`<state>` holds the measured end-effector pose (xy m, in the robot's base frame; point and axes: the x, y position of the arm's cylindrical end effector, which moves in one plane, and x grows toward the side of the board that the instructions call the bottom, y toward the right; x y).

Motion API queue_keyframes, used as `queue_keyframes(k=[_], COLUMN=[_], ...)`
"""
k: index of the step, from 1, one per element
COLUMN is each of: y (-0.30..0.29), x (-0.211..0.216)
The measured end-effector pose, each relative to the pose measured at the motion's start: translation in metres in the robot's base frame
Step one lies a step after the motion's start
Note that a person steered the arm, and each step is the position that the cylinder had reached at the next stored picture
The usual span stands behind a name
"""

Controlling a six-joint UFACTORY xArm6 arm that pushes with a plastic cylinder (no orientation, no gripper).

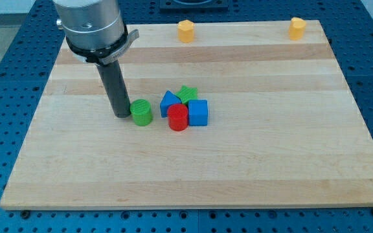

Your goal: Move the red star towards group of blocks

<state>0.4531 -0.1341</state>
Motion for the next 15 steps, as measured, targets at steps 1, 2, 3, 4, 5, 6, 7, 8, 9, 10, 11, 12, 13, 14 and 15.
queue_keyframes(k=[1, 2, 3, 4, 5, 6, 7, 8, 9, 10, 11, 12, 13, 14, 15], y=[-0.006, -0.037, -0.039, -0.039, -0.039, -0.039, -0.044, -0.101, -0.142, -0.143, -0.131, -0.096, -0.095, -0.11, -0.109], x=[-0.002, -0.045, -0.106, -0.161, -0.22, -0.261, -0.262, -0.262, -0.252, -0.226, -0.192, -0.17, -0.171, -0.191, -0.194])
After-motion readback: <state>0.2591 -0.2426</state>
